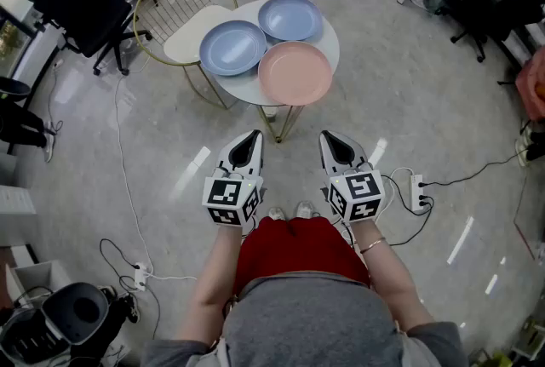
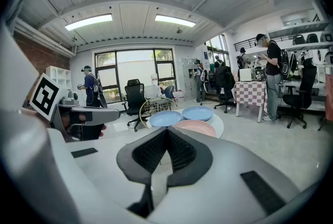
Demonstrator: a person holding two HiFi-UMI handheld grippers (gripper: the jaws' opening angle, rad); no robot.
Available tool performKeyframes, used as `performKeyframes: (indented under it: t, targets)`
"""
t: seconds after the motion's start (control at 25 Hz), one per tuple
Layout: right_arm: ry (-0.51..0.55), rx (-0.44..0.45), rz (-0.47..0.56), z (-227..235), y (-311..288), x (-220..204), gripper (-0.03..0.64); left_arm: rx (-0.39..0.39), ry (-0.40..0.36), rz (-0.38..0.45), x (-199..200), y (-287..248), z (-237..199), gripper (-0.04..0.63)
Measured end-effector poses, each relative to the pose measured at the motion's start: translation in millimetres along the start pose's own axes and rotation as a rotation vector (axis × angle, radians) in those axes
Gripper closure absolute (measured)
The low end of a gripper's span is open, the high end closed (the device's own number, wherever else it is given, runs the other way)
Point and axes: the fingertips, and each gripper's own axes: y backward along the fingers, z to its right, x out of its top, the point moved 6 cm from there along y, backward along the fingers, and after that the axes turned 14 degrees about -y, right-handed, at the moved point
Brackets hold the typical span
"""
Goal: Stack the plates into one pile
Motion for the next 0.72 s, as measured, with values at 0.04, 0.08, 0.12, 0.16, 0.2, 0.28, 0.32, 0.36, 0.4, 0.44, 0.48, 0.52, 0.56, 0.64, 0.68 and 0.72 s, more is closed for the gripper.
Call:
performKeyframes:
  t: [0.04,0.08,0.12,0.16,0.2,0.28,0.32,0.36,0.4,0.44,0.48,0.52,0.56,0.64,0.68,0.72]
  targets:
    - [-0.001,0.002,0.002,3,2,1,0.589,0.005,0.001,-0.001,1,-1,3,0.580]
    - [-0.001,0.004,0.003,6,4,2,0.589,0.010,0.002,-0.002,1,-1,5,0.580]
    - [-0.001,0.007,0.004,8,6,2,0.589,0.015,0.004,-0.004,2,-2,8,0.580]
    - [0.000,0.010,0.004,10,7,3,0.589,0.020,0.005,-0.008,2,-3,10,0.580]
    - [0.002,0.013,0.004,12,8,4,0.589,0.026,0.007,-0.012,2,-4,11,0.580]
    - [0.003,0.021,0.004,16,8,6,0.589,0.039,0.013,-0.019,2,-6,12,0.580]
    - [0.001,0.027,0.003,17,8,7,0.589,0.045,0.015,-0.022,2,-7,13,0.580]
    - [-0.002,0.034,0.002,19,8,8,0.589,0.052,0.017,-0.026,2,-8,14,0.580]
    - [-0.004,0.041,0.000,21,8,8,0.589,0.059,0.018,-0.031,2,-10,15,0.580]
    - [-0.005,0.046,0.000,23,8,9,0.589,0.067,0.020,-0.035,1,-11,15,0.580]
    - [-0.004,0.047,0.000,26,8,9,0.589,0.075,0.024,-0.039,1,-12,16,0.580]
    - [-0.002,0.046,0.000,29,7,10,0.589,0.083,0.029,-0.043,0,-14,17,0.580]
    - [-0.001,0.044,0.000,32,7,11,0.589,0.091,0.034,-0.046,-1,-15,17,0.580]
    - [0.001,0.044,0.003,38,6,14,0.589,0.107,0.040,-0.053,-1,-18,16,0.580]
    - [0.002,0.048,0.006,41,5,15,0.589,0.115,0.038,-0.057,-1,-20,15,0.580]
    - [0.004,0.053,0.009,42,5,18,0.588,0.123,0.036,-0.061,-1,-22,13,0.580]
